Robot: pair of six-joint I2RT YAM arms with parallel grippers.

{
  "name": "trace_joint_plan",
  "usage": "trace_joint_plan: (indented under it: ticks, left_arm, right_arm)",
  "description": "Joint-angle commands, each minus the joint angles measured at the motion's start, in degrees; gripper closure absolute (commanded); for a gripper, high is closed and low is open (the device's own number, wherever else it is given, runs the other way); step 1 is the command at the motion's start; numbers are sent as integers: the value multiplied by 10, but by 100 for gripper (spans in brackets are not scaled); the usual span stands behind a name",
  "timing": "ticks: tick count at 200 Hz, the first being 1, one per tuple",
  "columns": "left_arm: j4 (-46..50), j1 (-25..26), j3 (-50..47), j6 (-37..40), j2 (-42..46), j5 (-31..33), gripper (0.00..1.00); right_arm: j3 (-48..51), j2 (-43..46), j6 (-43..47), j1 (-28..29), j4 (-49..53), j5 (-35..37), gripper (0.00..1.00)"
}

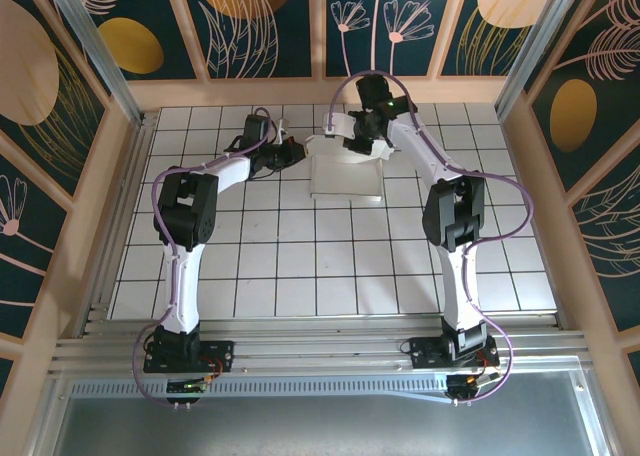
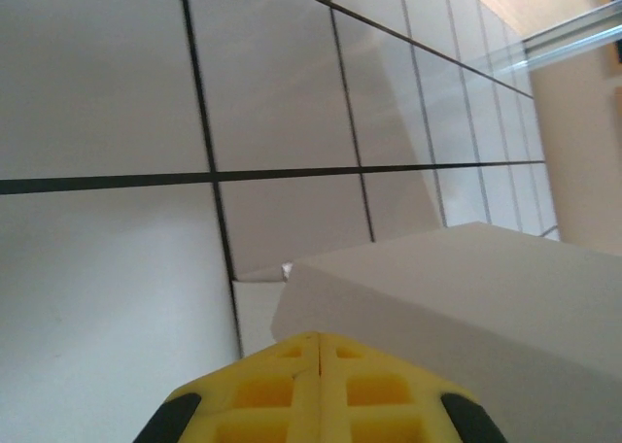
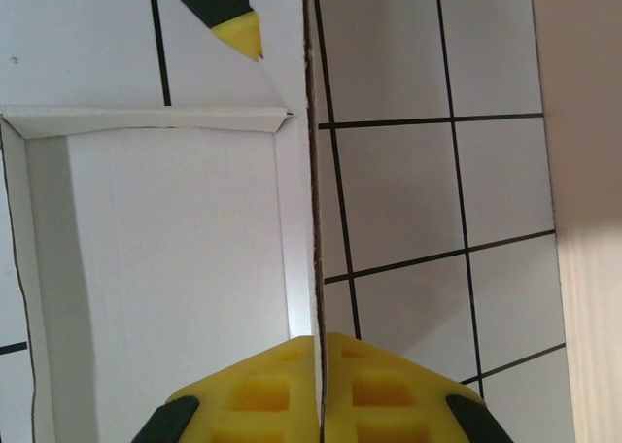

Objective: Fold the paper box

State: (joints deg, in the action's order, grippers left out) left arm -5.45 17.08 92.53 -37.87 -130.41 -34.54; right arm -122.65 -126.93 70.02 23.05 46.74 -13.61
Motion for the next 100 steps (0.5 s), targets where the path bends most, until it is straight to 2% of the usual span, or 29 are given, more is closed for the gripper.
trace_joint_plan:
  ticks: [1,22,56,100]
  left_arm:
    - [-76,2,-12,-50,18,-77,100]
    - [-97,4,-11,-72,12,-96,100]
    - [-70,6,3,-60,-7,-98,100]
    - [-106,14,19,-88,-26,-136,100]
  right_arm:
    - [-15,-20,-17,8,8,-7,99]
    - [-17,-23,-23,10,8,-6,100]
    - [-22,-28,-25,14,9,-5,100]
    - [-28,-33,-25,18,10,-6,100]
